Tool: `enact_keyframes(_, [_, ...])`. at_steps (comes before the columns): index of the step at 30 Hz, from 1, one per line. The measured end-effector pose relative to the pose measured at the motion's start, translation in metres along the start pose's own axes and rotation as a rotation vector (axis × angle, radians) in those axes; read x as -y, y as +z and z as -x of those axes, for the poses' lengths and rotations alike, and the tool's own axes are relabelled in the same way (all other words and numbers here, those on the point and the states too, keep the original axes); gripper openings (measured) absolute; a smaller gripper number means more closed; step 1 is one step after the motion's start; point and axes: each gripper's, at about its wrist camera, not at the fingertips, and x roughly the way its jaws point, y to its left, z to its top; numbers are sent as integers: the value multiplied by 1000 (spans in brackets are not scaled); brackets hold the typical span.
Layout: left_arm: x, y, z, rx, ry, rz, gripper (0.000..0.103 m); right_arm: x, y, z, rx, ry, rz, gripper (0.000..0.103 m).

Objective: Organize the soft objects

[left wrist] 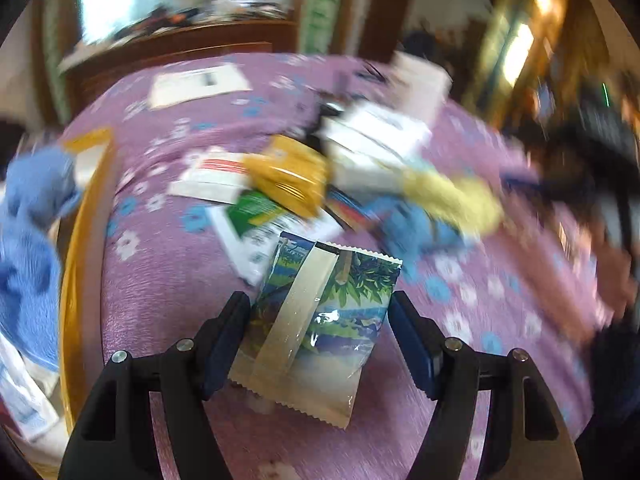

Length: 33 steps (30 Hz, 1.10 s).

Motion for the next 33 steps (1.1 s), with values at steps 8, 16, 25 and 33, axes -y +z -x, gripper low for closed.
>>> enact_keyframes(8, [-25,9,1,33,-39,76,71,14,-12,-42,-135,-28,-48,82])
enact_keyframes(16, [-25,3,23,69,-71,92,71,-43,-24,-26,71,-85,282,43])
enact_keyframes(25, [-14,1,45,178,-24,47,71,-102,-55,7,353,-150,617,43])
enact_keyframes(33, [-2,0,55,243,21,-14,71,-115,-70,8,354,-111,668,43])
